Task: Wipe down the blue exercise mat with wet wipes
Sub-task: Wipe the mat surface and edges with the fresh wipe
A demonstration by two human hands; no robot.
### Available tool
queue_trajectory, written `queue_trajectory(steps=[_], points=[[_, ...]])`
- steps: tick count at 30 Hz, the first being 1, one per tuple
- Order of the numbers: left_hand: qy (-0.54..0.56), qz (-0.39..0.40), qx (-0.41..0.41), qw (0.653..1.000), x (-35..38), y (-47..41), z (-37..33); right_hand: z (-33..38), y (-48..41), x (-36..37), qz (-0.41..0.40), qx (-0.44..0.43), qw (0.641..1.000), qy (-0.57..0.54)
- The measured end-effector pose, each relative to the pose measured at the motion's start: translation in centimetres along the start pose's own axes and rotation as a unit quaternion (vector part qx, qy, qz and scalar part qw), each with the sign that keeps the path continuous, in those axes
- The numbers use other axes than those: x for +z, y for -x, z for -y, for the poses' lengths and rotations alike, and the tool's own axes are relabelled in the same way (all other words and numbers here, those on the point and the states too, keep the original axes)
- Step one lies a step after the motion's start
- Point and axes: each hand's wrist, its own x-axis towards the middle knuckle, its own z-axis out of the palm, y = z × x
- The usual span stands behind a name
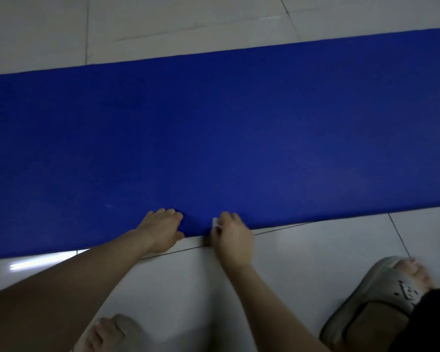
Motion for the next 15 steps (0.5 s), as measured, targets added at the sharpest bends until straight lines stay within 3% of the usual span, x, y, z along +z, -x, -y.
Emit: queue_trajectory(steps=[5,7,9,13,15], points=[[0.0,0.008,-0.001,1.0,-0.1,-0.1,-0.3,-7.8,-2.8,-5.7,-0.092,0.194,0.976,-0.023],[0.002,0.014,-0.001,1.0,-0.2,-0.1,-0.3,-8.1,-2.9,-5.8,-0.107,0.219,0.969,-0.052],[0.002,0.014,-0.001,1.0,-0.3,-0.1,-0.4,-5.8,-2.1,-4.1,-0.089,0.181,0.975,-0.089],[-0.001,0.024,-0.01,1.0,-0.4,-0.1,-0.6,2.1,0.1,1.0,0.083,0.075,0.991,-0.078],[-0.001,0.026,-0.015,1.0,-0.5,-0.2,-0.8,4.0,0.1,1.7,0.115,0.037,0.99,-0.076]])
